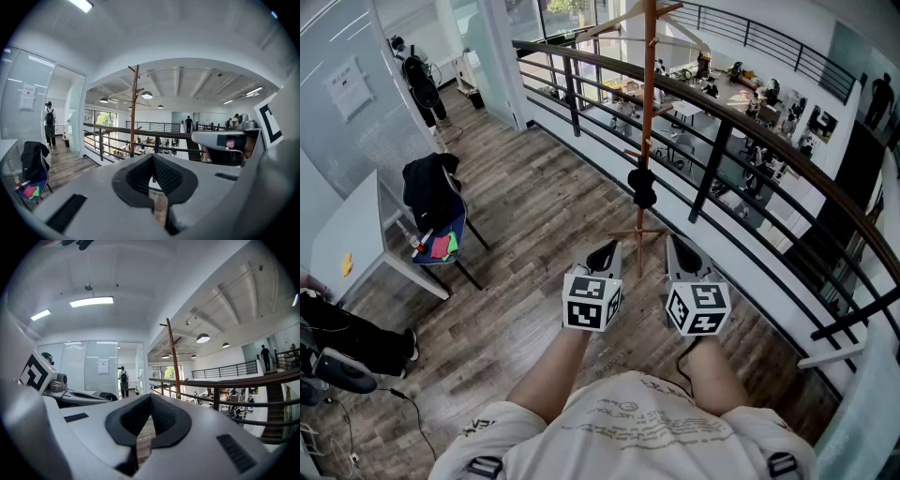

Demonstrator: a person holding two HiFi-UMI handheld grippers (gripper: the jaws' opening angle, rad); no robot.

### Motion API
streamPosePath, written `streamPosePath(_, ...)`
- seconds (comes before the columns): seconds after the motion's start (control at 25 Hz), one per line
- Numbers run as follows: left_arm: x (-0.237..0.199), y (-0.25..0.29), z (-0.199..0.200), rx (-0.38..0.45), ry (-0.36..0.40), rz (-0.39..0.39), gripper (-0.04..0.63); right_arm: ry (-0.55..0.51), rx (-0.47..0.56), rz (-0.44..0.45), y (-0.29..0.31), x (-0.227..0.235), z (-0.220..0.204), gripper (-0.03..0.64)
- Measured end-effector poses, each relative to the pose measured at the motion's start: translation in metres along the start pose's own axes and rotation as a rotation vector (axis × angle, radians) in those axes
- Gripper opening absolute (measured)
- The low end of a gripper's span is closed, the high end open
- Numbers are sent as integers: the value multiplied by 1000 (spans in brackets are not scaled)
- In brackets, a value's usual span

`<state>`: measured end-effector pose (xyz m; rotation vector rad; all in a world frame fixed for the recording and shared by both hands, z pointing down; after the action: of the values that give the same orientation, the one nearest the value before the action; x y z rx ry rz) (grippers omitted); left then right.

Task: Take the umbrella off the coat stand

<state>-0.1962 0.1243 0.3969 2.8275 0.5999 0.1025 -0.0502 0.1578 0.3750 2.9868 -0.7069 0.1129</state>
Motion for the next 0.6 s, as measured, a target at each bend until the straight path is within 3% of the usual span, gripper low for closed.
streamPosePath(0.6, 65, 17, 4, -14, -14, 44, 5, 23, 3, 48, -42, 55, 0, 2)
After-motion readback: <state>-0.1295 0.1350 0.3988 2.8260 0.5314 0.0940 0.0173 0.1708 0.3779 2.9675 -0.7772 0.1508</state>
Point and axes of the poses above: the fingertips, and each gripper's own axes: y forward along the fingers, x to its right, z out of its top, the point moved 5 cm from there along -y, backward along the fingers, and after that the axes turned 15 degrees about z, right-handed, at the moved point
